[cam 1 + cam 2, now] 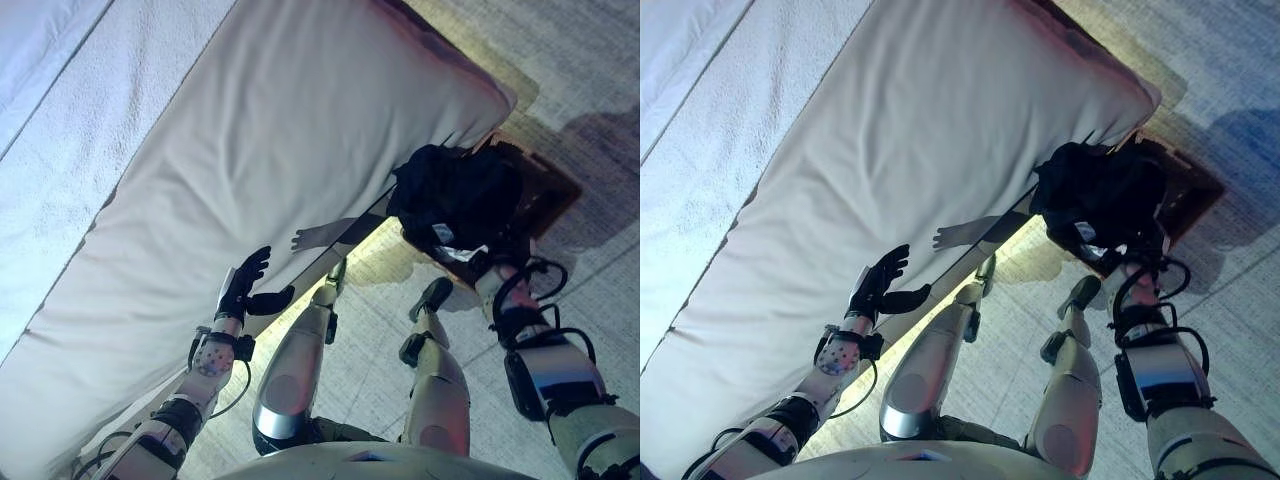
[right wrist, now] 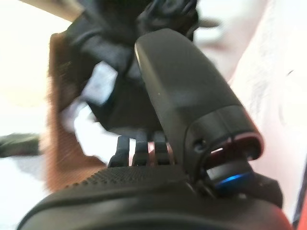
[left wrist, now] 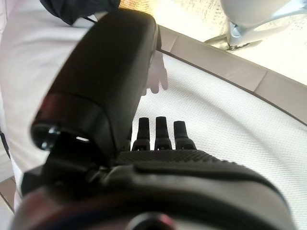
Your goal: Pick up the clothes from the bed and place them into the basket
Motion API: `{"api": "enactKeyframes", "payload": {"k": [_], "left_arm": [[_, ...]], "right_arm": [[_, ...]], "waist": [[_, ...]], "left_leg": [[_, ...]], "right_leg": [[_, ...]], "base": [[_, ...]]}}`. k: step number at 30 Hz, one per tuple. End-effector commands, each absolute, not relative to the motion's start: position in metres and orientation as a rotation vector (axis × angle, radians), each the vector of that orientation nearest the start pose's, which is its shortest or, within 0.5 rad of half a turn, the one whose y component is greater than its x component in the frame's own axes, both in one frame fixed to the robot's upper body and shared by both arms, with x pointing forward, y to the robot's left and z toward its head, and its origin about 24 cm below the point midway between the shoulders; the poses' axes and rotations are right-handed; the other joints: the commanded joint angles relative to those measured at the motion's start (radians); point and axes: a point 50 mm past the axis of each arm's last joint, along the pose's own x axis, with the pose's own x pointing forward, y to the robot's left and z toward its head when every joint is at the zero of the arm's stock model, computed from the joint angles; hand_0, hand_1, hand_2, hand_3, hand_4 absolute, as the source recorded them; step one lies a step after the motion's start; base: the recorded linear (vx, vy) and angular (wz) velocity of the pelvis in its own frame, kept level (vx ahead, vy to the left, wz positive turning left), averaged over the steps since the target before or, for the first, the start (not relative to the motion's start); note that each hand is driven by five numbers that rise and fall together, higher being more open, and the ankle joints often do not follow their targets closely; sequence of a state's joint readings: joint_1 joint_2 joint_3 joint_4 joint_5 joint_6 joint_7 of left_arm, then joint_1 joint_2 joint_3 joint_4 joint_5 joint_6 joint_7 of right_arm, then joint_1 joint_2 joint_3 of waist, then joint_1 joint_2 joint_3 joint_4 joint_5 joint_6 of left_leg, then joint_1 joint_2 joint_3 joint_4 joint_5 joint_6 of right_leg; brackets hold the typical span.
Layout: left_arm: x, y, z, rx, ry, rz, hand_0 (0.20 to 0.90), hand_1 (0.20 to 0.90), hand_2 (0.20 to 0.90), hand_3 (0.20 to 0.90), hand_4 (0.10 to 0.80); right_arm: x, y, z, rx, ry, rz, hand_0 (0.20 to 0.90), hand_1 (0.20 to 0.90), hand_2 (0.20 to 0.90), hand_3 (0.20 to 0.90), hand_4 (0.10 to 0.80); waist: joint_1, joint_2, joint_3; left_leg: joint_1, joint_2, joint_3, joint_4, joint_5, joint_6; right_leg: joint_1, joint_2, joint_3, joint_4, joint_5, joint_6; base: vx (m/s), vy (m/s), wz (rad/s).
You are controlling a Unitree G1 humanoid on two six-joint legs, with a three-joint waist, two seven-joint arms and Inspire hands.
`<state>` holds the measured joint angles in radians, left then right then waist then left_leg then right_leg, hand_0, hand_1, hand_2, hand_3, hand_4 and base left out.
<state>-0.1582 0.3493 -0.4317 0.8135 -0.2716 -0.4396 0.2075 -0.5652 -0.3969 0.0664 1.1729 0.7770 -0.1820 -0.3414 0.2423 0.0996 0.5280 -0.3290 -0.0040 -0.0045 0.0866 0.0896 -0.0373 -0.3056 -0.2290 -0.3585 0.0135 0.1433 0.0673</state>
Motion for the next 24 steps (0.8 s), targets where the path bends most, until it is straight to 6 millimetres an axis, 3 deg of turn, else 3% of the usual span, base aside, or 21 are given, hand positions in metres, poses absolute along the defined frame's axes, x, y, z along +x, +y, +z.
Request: {"api": "enactKeyframes", "payload": {"k": [1,3,4,7,11,15,18,24], "left_arm": [[0.214,0.221,-0.074,0.326,0.348,0.048,0.9,0.9,0.9,0.9,0.8],[0.209,0.222,-0.079,0.327,0.372,0.057,0.9,0.9,0.9,0.9,0.8],[0.2,0.223,-0.086,0.329,0.408,0.066,0.9,0.9,0.9,0.9,0.8],[0.187,0.226,-0.096,0.332,0.47,0.085,0.9,0.9,0.9,0.9,0.8],[0.175,0.224,-0.108,0.339,0.537,0.101,0.9,0.9,0.9,0.9,0.8],[0.167,0.221,-0.118,0.324,0.607,0.122,0.9,0.9,0.9,0.9,0.8],[0.158,0.22,-0.127,0.248,0.697,0.135,0.9,0.9,0.9,0.9,0.8],[0.143,0.214,-0.139,0.086,0.81,0.06,0.9,0.9,0.9,0.9,0.8]], "right_arm": [[0.249,-0.307,-0.052,0.232,0.468,-0.842,0.9,0.9,0.9,0.9,0.8],[0.23,-0.305,-0.069,0.218,0.538,-0.856,0.9,0.9,0.9,0.9,0.8],[0.202,-0.301,-0.09,0.187,0.634,-0.859,0.9,0.9,0.9,0.9,0.8],[0.16,-0.291,-0.118,0.103,0.826,-0.821,0.9,0.9,0.9,0.9,0.8],[0.124,-0.264,-0.144,-0.035,1.036,-0.632,0.9,0.9,0.9,0.9,0.8],[0.103,-0.237,-0.158,-0.112,1.153,-0.455,0.9,0.9,0.9,0.9,0.8],[0.097,-0.228,-0.162,-0.108,1.18,-0.431,0.9,0.9,0.9,0.9,0.8],[0.103,-0.218,-0.162,-0.138,1.161,-0.299,0.9,0.9,0.9,0.9,0.8]], "waist": [[-0.01,-0.035,-0.157],[-0.015,-0.039,-0.179],[-0.022,-0.042,-0.212],[-0.037,-0.052,-0.279],[-0.047,-0.069,-0.351],[-0.062,-0.085,-0.41],[-0.068,-0.089,-0.433],[-0.083,-0.09,-0.447]], "left_leg": [[0.01,0.002,-0.022,-0.044,0.017,-0.021],[0.043,0.008,-0.017,-0.062,0.014,-0.021],[0.089,0.015,-0.014,-0.084,0.012,-0.023],[0.148,0.02,-0.008,-0.118,0.018,-0.022],[0.225,0.027,-0.007,-0.154,0.016,-0.024],[0.272,0.032,0.0,-0.17,0.011,-0.027],[0.296,0.037,0.001,-0.169,0.006,-0.027],[0.337,0.04,0.005,-0.166,-0.006,-0.021]], "right_leg": [[0.099,0.046,-0.014,0.076,-0.102,0.028],[0.129,0.052,-0.011,0.062,-0.105,0.028],[0.174,0.059,-0.008,0.044,-0.109,0.028],[0.229,0.066,-0.002,0.014,-0.102,0.03],[0.296,0.079,0.007,-0.012,-0.104,0.03],[0.346,0.088,0.016,-0.023,-0.115,0.028],[0.368,0.092,0.02,-0.011,-0.133,0.023],[0.404,0.096,0.032,0.002,-0.152,0.013]], "base": [[0.202,-0.003,-0.01],[0.144,0.015,0.01],[0.182,0.017,-0.08],[0.181,0.011,-0.07],[0.15,-0.026,-0.1],[0.122,-0.008,-0.04],[0.071,0.004,-0.08],[0.054,0.019,0.01]]}}
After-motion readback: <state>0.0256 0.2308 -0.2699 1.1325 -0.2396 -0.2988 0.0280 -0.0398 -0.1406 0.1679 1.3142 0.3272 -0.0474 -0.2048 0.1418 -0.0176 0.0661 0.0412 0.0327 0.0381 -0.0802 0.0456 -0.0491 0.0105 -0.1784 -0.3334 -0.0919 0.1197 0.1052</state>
